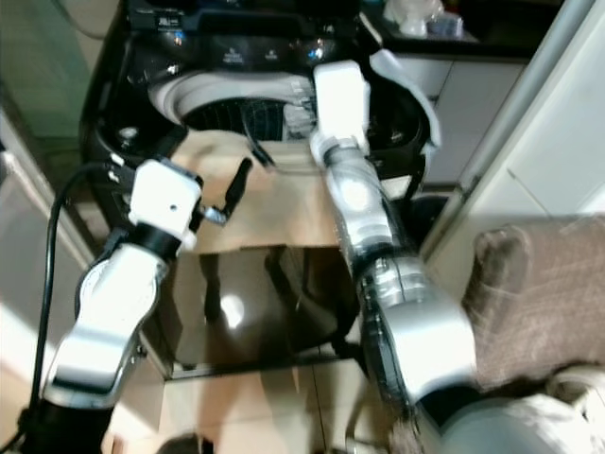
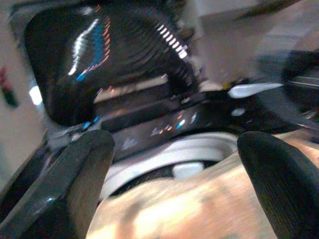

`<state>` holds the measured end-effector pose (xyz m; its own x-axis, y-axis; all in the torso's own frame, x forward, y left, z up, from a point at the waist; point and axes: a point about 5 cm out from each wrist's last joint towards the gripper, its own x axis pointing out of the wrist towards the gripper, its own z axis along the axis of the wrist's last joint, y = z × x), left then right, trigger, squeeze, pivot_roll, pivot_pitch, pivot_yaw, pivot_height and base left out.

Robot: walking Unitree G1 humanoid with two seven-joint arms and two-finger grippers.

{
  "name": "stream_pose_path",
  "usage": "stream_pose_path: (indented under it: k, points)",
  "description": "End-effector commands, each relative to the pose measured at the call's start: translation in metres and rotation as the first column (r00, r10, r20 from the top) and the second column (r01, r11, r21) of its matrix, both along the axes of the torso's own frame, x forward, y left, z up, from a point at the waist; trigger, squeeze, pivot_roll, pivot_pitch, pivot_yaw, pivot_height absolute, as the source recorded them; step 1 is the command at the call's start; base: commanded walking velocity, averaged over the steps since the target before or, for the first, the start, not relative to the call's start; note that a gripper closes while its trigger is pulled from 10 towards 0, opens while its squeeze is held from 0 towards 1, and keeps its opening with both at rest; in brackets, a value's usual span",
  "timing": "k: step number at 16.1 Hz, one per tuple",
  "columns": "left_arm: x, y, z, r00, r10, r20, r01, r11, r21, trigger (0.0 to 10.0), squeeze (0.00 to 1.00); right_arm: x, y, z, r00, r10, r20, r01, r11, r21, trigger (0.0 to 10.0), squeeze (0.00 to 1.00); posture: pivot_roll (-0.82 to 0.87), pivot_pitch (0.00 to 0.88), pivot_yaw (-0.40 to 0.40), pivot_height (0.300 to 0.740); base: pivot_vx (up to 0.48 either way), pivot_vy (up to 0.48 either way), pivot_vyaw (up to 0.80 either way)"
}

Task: Clothes washing

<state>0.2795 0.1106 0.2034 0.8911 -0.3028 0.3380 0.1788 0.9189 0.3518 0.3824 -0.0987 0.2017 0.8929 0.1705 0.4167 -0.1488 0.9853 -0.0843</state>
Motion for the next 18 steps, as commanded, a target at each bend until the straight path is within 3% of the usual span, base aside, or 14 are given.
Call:
stream_pose_path:
  k: [1, 4, 6, 7, 8, 11, 12, 18]
  points:
    - [0.001, 0.003, -0.006, 0.998, 0.042, -0.040, -0.044, 0.998, -0.036, 10.0, 0.00, -0.015, -0.014, 0.009, 0.996, -0.012, 0.086, 0.010, 1.000, 0.029, 10.0, 0.00, 0.12, 0.033, -0.066, 0.740, 0.000, 0.000, 0.00]
    - [0.002, 0.004, -0.009, 0.995, 0.088, -0.041, -0.090, 0.995, -0.052, 10.0, 0.00, -0.054, -0.023, -0.013, 0.991, 0.073, 0.108, -0.070, 0.997, -0.036, 10.0, 0.00, 0.09, 0.030, -0.058, 0.740, 0.000, 0.000, 0.00]
    - [0.002, 0.004, -0.010, 0.995, 0.098, -0.035, -0.100, 0.994, -0.042, 10.0, 0.00, -0.077, -0.023, -0.040, 0.987, 0.153, 0.052, -0.148, 0.984, -0.097, 10.0, 0.00, 0.09, 0.026, -0.055, 0.740, 0.000, 0.000, 0.00]
    - [0.004, 0.006, -0.015, 0.990, 0.136, -0.046, -0.137, 0.990, -0.031, 10.0, 0.00, -0.076, -0.032, -0.075, 0.982, 0.100, -0.162, -0.102, 0.995, -0.001, 10.0, 0.00, 0.08, 0.012, -0.046, 0.740, 0.000, 0.000, 0.00]
    - [0.005, 0.006, -0.017, 0.987, 0.151, -0.053, -0.153, 0.987, -0.040, 10.0, 0.00, -0.066, -0.035, -0.081, 0.977, 0.068, -0.204, -0.068, 0.998, 0.005, 10.0, 0.00, 0.08, 0.008, -0.044, 0.740, 0.000, 0.000, 0.00]
    - [0.011, 0.007, -0.022, 0.979, 0.181, -0.097, -0.189, 0.979, -0.076, 10.0, 0.00, -0.053, -0.028, -0.070, 0.969, 0.066, -0.239, -0.066, 0.998, 0.007, 10.0, 0.00, 0.08, 0.001, -0.041, 0.740, -0.185, 0.000, 0.00]
    - [0.014, 0.008, -0.022, 0.974, 0.201, -0.107, -0.211, 0.974, -0.087, 10.0, 0.00, -0.040, -0.017, -0.060, 0.967, 0.096, -0.237, -0.099, 0.995, -0.002, 10.0, 0.00, 0.09, 0.001, -0.044, 0.740, -0.420, 0.000, 0.00]
    - [0.016, 0.010, -0.019, 0.972, 0.215, -0.091, -0.224, 0.969, -0.101, 10.0, 0.00, -0.031, 0.002, -0.055, 0.950, 0.177, -0.258, -0.183, 0.983, 0.001, 10.0, 0.00, 0.11, 0.009, -0.051, 0.740, -0.248, -0.144, 0.00]
